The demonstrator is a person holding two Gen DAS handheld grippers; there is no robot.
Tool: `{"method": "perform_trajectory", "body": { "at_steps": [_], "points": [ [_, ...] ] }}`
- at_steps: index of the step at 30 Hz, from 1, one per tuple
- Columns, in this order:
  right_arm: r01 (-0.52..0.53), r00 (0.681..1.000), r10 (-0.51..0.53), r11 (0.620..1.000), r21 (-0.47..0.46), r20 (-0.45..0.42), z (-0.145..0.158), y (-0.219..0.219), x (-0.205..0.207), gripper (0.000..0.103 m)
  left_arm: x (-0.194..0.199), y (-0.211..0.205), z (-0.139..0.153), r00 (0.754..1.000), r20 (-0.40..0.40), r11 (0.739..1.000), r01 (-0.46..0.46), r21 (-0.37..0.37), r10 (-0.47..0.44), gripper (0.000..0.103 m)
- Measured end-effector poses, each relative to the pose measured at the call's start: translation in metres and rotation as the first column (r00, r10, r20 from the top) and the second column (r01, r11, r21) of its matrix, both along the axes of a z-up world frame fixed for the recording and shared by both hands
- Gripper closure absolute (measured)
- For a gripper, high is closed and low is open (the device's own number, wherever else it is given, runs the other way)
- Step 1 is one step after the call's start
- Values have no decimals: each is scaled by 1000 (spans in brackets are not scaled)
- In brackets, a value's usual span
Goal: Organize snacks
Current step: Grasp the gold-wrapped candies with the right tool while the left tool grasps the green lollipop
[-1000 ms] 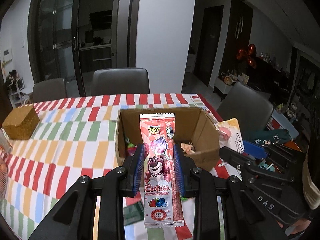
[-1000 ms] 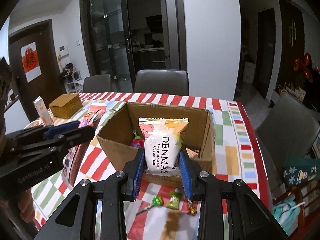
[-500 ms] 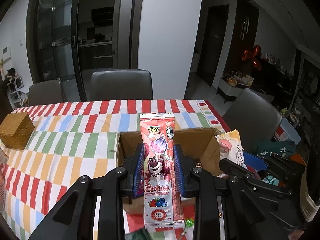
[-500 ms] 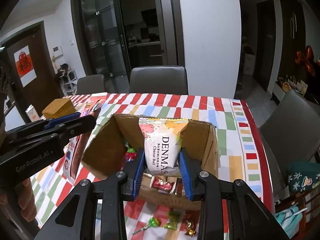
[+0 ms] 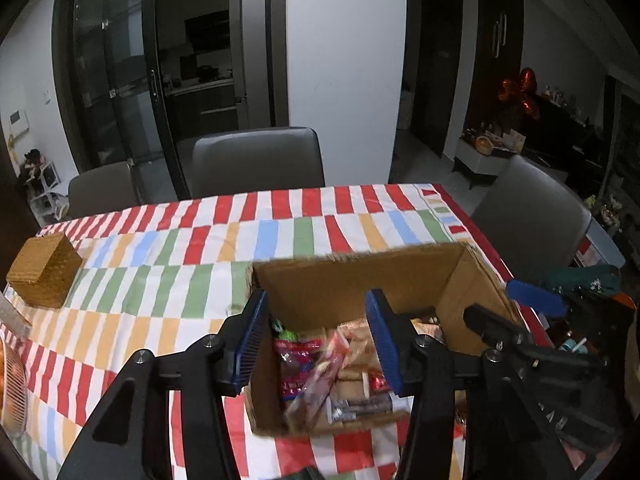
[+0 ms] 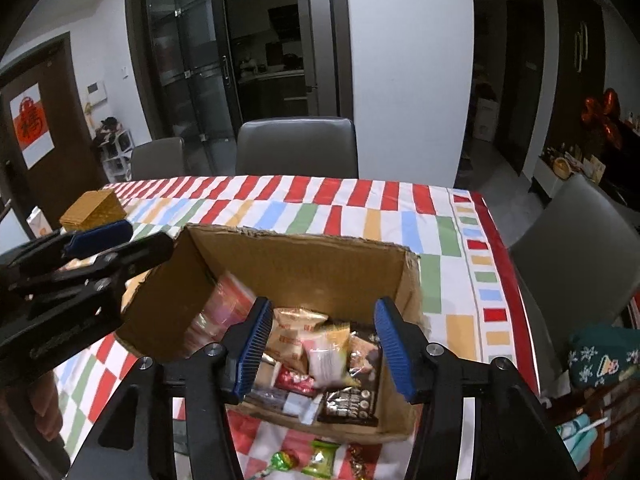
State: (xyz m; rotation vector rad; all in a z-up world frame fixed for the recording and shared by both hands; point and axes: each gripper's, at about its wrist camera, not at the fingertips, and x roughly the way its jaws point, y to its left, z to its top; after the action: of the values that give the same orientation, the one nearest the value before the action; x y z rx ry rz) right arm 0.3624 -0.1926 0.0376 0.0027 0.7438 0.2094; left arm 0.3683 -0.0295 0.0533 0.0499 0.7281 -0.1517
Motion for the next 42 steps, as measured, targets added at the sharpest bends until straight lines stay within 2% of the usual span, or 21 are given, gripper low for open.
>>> {"method": "perform_trajectory", "body": {
  "at_steps": [6, 11, 18, 31, 38, 42],
  "points": [
    [-6, 999, 6, 1000, 9, 35, -2, -13, -31, 49, -34, -11, -10, 998, -4, 998, 63, 13, -63, 53],
    [-18, 1000, 18, 999, 30, 26, -9, -22, -52, 48, -57, -24, -18, 994, -22, 994, 109, 1, -109, 53],
    [-14, 1000, 14, 1000, 14, 9, -26, -34, -83, 49, -81, -42, -40, 986, -57, 988, 156, 19, -155, 52],
    [-21, 994, 20, 1000, -3, -112, -83, -47, -105, 49, -96, -56, -103, 964, -183, 981, 195, -8, -194, 52],
    [-13, 984, 12, 1000, -2, -176, -114, -50, -101, 54, -93, -59, -133, 947, -240, 977, 214, -16, -211, 52],
    [-20, 977, 20, 1000, -1, -213, -128, -50, -95, 60, -88, -64, -148, 941, -263, 975, 221, 7, -211, 52]
  ]
}}
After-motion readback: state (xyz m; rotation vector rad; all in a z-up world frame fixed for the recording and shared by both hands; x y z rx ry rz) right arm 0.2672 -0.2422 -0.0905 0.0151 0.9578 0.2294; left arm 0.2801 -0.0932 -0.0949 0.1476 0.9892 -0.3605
